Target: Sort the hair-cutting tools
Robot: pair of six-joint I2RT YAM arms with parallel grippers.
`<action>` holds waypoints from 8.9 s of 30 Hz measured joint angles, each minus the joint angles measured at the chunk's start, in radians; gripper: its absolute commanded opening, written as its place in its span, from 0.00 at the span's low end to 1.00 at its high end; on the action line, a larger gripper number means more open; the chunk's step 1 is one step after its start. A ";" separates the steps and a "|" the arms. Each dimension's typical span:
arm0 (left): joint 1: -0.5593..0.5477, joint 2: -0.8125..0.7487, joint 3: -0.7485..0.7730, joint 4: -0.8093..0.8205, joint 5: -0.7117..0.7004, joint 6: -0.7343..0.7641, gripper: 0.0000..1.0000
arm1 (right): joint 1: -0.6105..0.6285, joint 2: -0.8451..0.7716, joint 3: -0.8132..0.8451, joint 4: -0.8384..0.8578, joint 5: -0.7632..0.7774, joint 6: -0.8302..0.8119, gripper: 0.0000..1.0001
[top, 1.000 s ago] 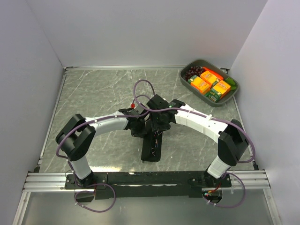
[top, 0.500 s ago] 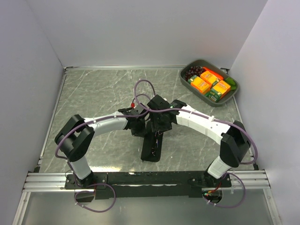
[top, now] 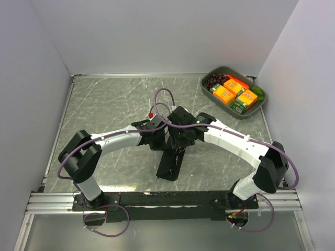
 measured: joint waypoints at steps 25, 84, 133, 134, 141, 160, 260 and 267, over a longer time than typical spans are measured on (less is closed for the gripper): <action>-0.001 -0.105 -0.059 -0.004 0.000 -0.036 0.01 | 0.000 -0.104 -0.091 -0.002 0.007 -0.010 0.57; 0.199 -0.191 -0.193 0.159 0.253 0.096 0.77 | -0.082 0.106 -0.325 0.289 -0.086 0.085 0.54; 0.113 0.277 -0.103 0.588 0.748 0.088 0.35 | -0.233 -0.121 -0.432 0.142 0.032 0.003 0.56; 0.113 0.277 -0.101 0.586 0.748 0.088 0.35 | -0.234 -0.124 -0.431 0.140 0.037 0.003 0.56; 0.112 0.277 -0.099 0.580 0.748 0.092 0.35 | -0.241 -0.124 -0.431 0.135 0.041 0.003 0.56; 0.111 0.277 -0.096 0.575 0.748 0.106 0.36 | -0.242 -0.040 -0.431 0.199 0.001 -0.001 0.56; 0.047 0.341 -0.008 0.633 0.838 0.158 0.81 | -0.408 -0.143 -0.616 0.177 -0.006 0.126 0.57; 0.050 0.369 0.004 0.657 0.876 0.150 0.76 | -0.445 -0.147 -0.626 0.164 -0.021 0.132 0.56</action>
